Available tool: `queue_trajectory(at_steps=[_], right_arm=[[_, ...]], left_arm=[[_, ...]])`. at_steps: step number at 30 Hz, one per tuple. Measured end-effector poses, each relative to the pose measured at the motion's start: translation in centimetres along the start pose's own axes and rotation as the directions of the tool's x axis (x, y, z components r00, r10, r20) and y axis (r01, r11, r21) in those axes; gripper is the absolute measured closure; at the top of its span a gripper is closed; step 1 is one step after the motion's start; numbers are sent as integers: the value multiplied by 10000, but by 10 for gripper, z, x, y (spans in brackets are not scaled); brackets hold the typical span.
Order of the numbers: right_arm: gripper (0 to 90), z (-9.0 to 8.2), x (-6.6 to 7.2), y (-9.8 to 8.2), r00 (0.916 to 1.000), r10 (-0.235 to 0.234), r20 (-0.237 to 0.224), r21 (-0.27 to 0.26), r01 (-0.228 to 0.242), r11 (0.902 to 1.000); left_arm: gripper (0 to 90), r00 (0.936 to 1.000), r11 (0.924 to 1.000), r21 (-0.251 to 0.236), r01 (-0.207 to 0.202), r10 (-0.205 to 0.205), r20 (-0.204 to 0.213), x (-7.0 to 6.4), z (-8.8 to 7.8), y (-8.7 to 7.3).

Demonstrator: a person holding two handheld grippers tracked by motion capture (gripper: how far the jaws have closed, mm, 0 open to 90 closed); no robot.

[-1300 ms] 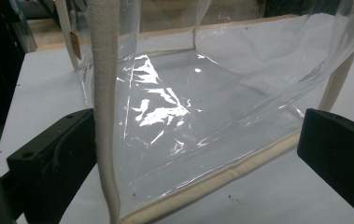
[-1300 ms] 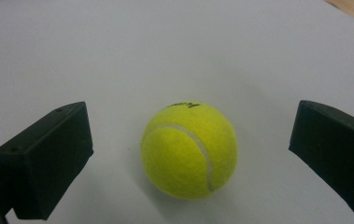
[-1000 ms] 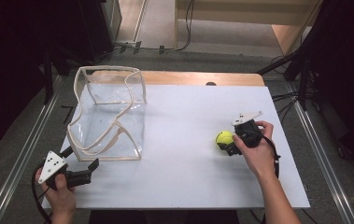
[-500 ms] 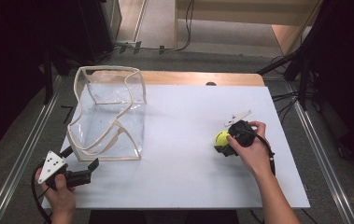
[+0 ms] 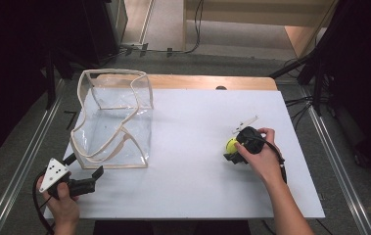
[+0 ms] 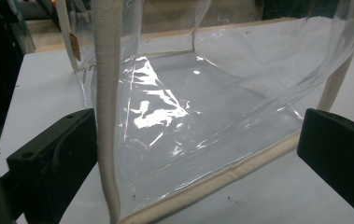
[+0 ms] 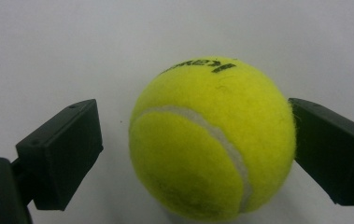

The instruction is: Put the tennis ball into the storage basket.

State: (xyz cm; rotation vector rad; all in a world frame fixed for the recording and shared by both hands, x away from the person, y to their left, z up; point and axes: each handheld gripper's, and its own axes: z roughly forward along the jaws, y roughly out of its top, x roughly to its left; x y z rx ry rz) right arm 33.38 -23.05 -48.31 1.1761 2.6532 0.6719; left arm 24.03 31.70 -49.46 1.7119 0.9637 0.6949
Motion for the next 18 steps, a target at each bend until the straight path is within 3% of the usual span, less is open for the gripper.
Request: queue_trajectory(at_steps=[2,6,8,16,18], right_arm=[[45,1,0,0,10000,17,30,26,-17,10000],[167,2,-2,0,9989,309,352,156,-315,9994],[219,2,-3,0,9989,377,273,161,-382,9991],[222,0,-2,4,9994,187,282,247,-194,9995],[223,-1,0,9,9999,51,95,194,-53,9998]], left_arm=[[0,10000,10000,0,40,-40,-37,0,0,0],[0,9999,9999,-5,156,-156,-48,2,0,1],[0,9999,9999,-16,141,-141,-21,1,0,1],[0,9999,9998,-70,160,-160,56,2,0,1],[0,9999,9999,-53,161,-161,59,2,0,1]])
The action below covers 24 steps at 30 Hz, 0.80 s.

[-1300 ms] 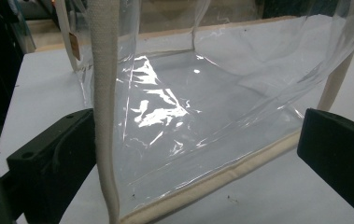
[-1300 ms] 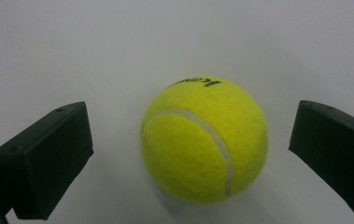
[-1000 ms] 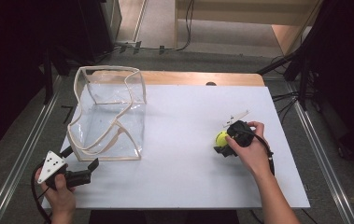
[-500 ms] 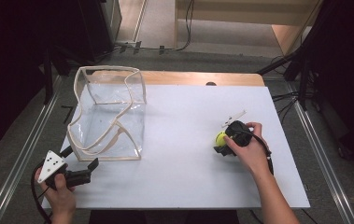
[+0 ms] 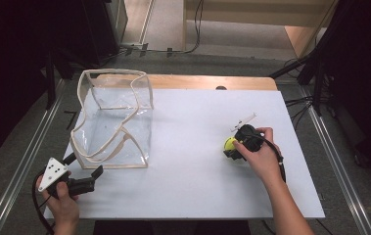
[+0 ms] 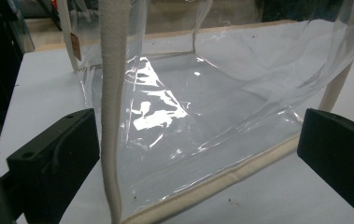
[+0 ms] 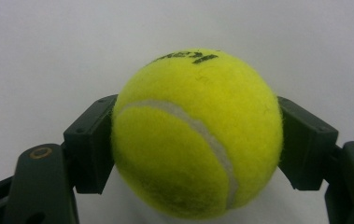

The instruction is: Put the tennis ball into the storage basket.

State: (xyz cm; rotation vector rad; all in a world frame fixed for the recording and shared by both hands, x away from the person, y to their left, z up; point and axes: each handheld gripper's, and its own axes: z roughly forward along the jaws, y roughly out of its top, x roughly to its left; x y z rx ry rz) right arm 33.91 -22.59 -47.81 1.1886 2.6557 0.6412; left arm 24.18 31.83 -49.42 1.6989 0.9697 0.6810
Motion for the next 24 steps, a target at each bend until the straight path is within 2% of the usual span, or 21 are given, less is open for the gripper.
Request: queue_trajectory(at_steps=[7,13,24], right_arm=[[223,-4,4,8,9998,-87,-168,3,88,10000],[223,-6,7,17,9986,-306,-420,-17,306,9995],[223,-11,16,37,9956,-750,-561,-69,748,9972]], left_arm=[[0,10000,10000,-9,5,-5,25,0,0,0],[0,10000,10000,-22,3,-3,55,0,0,0],[0,10000,10000,-28,-35,35,79,-1,0,0]])
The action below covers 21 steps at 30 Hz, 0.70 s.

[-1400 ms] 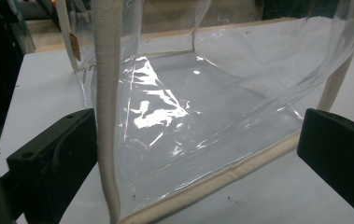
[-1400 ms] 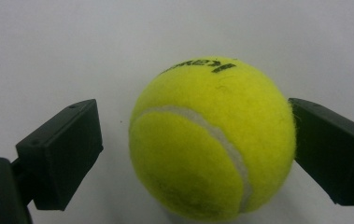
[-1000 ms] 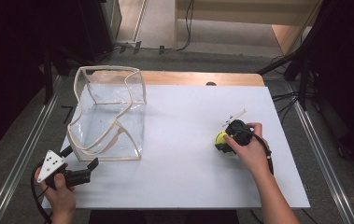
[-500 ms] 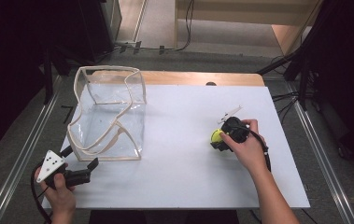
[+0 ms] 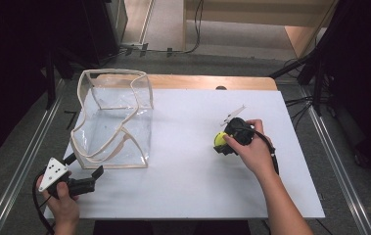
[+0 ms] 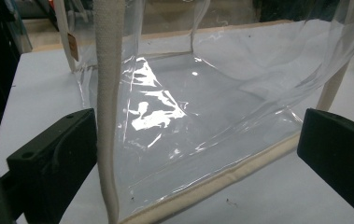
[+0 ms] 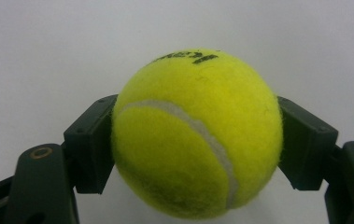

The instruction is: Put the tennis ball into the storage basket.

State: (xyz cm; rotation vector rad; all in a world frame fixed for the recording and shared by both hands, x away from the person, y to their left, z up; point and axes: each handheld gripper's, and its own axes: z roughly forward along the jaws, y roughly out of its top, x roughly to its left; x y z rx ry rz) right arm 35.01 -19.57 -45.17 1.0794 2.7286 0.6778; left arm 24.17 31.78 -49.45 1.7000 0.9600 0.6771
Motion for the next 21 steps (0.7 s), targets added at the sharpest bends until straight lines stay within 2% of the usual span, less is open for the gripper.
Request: queue_trajectory(at_steps=[8,21], right_arm=[[224,1,3,11,9992,-297,-254,54,299,9995],[224,-3,12,31,9960,-803,-385,-29,803,9968]], left_arm=[[0,10000,10000,35,-44,44,-15,0,1,0],[0,10000,10000,72,-67,67,-10,-1,1,0]])
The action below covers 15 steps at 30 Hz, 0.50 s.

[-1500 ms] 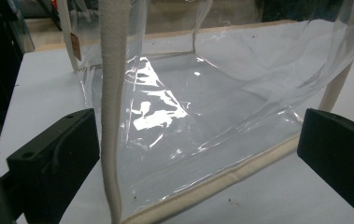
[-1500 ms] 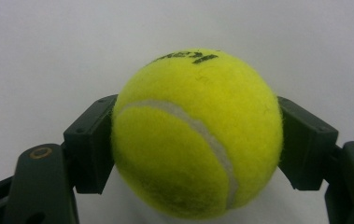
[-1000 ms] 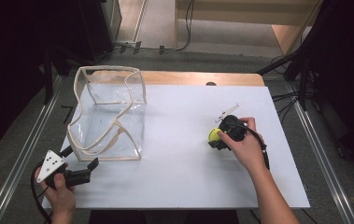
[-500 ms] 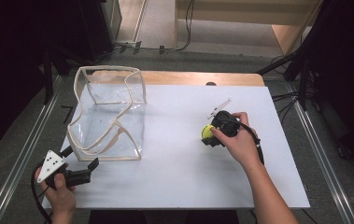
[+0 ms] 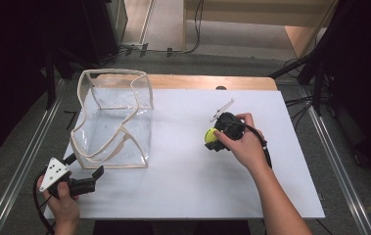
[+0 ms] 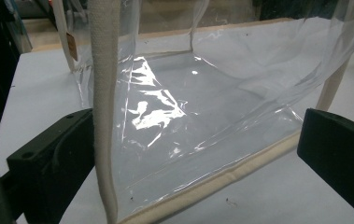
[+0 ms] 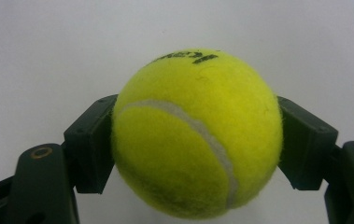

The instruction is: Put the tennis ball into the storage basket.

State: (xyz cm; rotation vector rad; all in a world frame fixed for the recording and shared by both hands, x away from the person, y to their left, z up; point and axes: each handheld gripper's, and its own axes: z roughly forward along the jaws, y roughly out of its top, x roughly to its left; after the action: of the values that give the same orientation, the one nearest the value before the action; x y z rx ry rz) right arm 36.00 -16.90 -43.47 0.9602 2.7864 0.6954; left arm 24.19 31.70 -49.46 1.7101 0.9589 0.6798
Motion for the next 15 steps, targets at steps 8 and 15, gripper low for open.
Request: queue_trajectory(at_steps=[8,15], right_arm=[[226,1,4,14,9991,-205,-379,30,206,9998],[226,-1,9,25,9983,-400,-416,73,404,9992]], left_arm=[[0,10000,10000,-31,42,-43,-9,0,0,0],[0,10000,10000,-27,46,-46,2,0,0,0]])
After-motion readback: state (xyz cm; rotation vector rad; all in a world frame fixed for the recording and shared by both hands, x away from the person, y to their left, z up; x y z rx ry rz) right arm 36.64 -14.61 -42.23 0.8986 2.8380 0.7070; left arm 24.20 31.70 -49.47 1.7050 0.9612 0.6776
